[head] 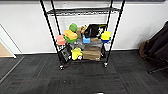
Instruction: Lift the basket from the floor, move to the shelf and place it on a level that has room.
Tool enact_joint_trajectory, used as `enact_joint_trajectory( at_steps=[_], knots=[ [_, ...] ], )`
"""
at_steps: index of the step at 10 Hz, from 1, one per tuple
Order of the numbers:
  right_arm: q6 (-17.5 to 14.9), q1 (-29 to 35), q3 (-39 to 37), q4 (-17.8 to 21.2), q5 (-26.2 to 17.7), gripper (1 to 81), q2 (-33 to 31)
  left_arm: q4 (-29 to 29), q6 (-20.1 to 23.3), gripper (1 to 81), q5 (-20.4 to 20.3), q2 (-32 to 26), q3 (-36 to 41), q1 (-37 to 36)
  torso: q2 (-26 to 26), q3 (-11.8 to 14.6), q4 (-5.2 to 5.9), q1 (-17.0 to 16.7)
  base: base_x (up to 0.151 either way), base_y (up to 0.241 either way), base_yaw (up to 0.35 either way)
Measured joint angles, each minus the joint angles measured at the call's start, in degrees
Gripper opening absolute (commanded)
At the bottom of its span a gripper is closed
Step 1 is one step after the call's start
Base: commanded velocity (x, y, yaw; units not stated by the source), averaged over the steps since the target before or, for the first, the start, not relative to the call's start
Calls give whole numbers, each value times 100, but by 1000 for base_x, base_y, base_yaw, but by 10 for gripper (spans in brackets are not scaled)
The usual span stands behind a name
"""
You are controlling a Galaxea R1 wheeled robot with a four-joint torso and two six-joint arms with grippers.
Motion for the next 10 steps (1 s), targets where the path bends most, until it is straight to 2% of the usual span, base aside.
enact_joint_trajectory(
  at_steps=[3, 6, 10],
  knots=[
    [2, -2, -2, 9, 6, 10, -5, 16, -29, 811, 22, -11, -9, 0, 0, 0, 0, 0, 0, 0, 0],
    [13, -39, 55, 146, 56, 10, -57, 16, -24, 811, 386, -68, 27, -33, 0, 0, 0, 0, 0, 0, 0],
    [13, -63, 110, 213, 122, 10, -79, 16, -33, 811, 244, -195, 129, 30, 0, 0, 0, 0, 0, 0, 0]
  ],
)
